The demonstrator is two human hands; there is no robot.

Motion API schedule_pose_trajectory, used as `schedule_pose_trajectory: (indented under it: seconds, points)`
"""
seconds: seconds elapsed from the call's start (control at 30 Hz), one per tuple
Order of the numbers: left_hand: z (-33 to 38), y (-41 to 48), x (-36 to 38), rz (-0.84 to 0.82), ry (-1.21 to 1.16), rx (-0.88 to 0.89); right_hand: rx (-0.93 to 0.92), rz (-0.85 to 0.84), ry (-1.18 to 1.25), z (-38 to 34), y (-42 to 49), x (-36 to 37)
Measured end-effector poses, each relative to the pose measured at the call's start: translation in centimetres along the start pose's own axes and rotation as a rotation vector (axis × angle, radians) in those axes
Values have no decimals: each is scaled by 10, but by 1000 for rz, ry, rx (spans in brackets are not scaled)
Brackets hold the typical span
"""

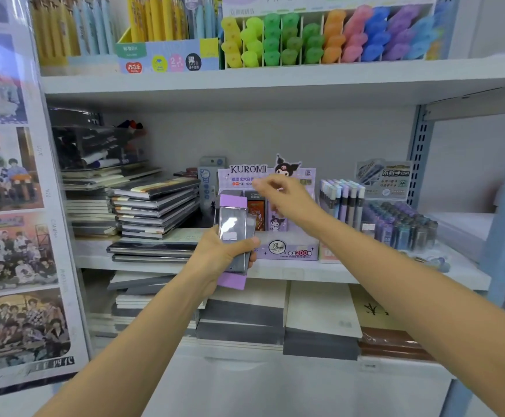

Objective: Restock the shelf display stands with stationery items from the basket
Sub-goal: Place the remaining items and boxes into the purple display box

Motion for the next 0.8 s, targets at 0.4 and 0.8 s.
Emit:
schedule_pose_trajectory:
  seconds: [0.4, 0.8]
  points:
    - [9, -17, 18, -9, -205, -175, 208, -92, 447, 2, -29, -13]
    - [11, -26, 32, -42, -179, -219, 263, -158, 442, -10, -36, -21]
Point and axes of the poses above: each hand's wrist, its own y-axis towards the middle knuckle, its own x-axis out of the palm, z = x × y, the point moved 2 cm from there along y, towards the middle knuckle, and after that the axes turned 4 degrees about -z, right-handed, at the moved point
